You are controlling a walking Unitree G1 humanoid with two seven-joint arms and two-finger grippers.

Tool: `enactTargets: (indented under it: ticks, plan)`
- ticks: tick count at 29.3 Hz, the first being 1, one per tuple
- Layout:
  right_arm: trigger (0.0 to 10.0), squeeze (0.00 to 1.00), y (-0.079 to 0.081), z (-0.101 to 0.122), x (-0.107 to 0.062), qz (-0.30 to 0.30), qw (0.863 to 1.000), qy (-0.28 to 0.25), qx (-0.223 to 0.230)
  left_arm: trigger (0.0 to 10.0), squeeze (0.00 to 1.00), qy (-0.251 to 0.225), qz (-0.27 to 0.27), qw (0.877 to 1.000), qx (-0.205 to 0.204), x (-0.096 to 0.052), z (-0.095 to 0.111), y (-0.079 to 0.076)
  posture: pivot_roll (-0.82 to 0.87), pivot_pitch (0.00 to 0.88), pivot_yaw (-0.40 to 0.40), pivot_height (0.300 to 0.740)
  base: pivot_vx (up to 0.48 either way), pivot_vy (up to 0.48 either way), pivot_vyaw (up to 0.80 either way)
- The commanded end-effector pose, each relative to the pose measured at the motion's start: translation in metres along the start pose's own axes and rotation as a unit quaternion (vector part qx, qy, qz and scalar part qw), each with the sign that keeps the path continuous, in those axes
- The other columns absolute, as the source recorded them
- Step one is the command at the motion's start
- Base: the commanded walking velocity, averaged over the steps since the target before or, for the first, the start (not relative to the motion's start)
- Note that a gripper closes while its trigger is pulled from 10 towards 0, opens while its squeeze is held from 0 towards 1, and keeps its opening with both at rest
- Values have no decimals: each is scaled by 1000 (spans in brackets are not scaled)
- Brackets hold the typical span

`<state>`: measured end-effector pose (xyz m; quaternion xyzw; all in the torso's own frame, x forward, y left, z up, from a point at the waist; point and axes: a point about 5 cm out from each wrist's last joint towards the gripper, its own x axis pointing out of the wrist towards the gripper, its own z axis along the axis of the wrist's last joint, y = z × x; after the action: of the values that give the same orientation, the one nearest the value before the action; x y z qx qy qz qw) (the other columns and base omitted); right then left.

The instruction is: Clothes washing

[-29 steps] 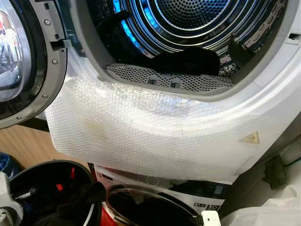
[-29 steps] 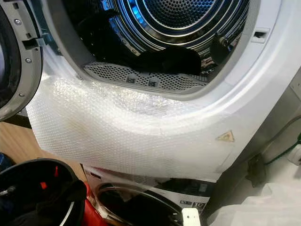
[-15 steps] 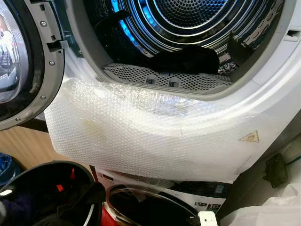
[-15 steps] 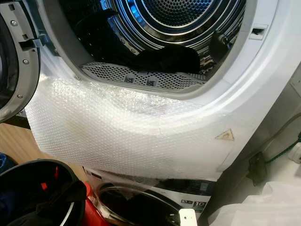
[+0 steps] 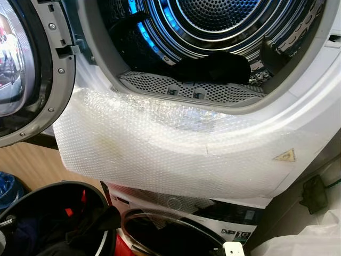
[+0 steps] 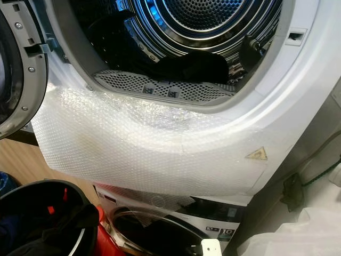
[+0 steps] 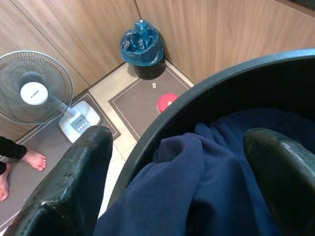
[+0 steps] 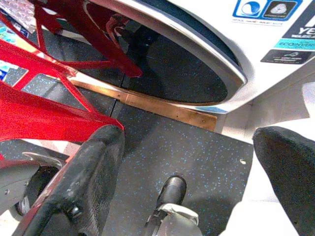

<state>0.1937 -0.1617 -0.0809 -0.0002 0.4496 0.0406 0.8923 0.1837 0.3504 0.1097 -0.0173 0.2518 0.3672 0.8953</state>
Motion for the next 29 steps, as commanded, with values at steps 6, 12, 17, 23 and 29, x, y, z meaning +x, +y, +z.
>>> enactTargets:
  ticks: [6,12,17,23,29]
  plan:
    - [10000,0,-4,2,0,-2,1000,1,-1,10000,0,20,-3,1000,15,5,-12,-4,282,0,8,740,0,0,0]
    - [10000,0,-4,2,0,0,1000,3,-2,10000,0,38,-11,999,22,1,-25,-6,289,0,8,740,0,0,0]
    - [10000,0,0,2,1,7,1000,3,-2,10000,0,55,-28,998,32,-5,-37,-14,294,0,9,740,0,0,0]
    - [10000,0,3,5,1,11,1000,2,-3,10000,0,77,-57,994,47,-14,-53,-26,295,0,12,740,0,0,0]
    - [10000,0,6,7,2,17,1000,1,-8,0,0,68,-47,996,37,-11,-50,-23,311,0,4,740,0,0,0]
